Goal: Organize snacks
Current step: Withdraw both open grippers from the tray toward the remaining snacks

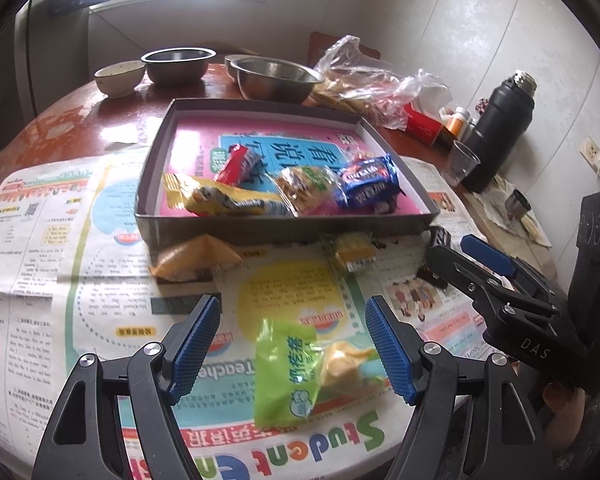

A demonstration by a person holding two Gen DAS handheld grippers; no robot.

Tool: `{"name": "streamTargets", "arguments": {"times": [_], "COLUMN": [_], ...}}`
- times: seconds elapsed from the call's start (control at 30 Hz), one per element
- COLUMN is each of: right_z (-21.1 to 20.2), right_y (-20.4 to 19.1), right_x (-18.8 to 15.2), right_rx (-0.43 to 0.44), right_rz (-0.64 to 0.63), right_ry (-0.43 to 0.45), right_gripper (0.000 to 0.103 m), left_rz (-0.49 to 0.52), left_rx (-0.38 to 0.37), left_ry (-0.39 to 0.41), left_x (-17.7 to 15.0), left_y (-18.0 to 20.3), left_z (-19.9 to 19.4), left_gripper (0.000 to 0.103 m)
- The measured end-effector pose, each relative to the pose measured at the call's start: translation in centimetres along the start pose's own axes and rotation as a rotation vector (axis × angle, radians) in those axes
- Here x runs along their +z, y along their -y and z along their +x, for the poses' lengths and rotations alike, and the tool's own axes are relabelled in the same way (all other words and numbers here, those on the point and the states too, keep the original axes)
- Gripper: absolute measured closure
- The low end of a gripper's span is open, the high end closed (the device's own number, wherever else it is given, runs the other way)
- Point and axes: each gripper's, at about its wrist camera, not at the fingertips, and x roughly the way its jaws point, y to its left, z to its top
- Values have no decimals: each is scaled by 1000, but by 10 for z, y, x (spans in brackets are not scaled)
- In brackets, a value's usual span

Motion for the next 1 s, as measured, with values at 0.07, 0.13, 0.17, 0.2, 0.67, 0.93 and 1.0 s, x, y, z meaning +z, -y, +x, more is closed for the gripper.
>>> {"name": "streamTargets", "arguments": {"times": [0.07,0.13,0.17,0.2,0.67,0.93,1.0], "right_z": [-2,-2,-3,-3,-11,-7,-6], "right_y": [0,0,-1,-1,-9,-9,-7], "right_x": [-3,-4,-5,-5,-12,-18,-19], "right_rx": [2,3,2,3,14,13,19], "right_rz": [0,-3,-4,-5,-25,-34,-29], "right_ry": [-3,-5,-4,-4,-9,-37,-41], "right_gripper": [24,24,24,24,24,24,24], "left_rz": [6,14,18,22,44,49,52], "left_rx": [-3,-9,-10,-9,-33,-28,-23], "left_ry": [-3,-5,-5,-6,-49,-68,-74], "left_x": [-3,-5,-6,-6,-22,-26,-27], "left_y": [3,6,8,9,20,25,26], "left_z": [0,-1,-2,-2,2,9,10], "left_gripper": [26,27,27,27,27,27,27]}}
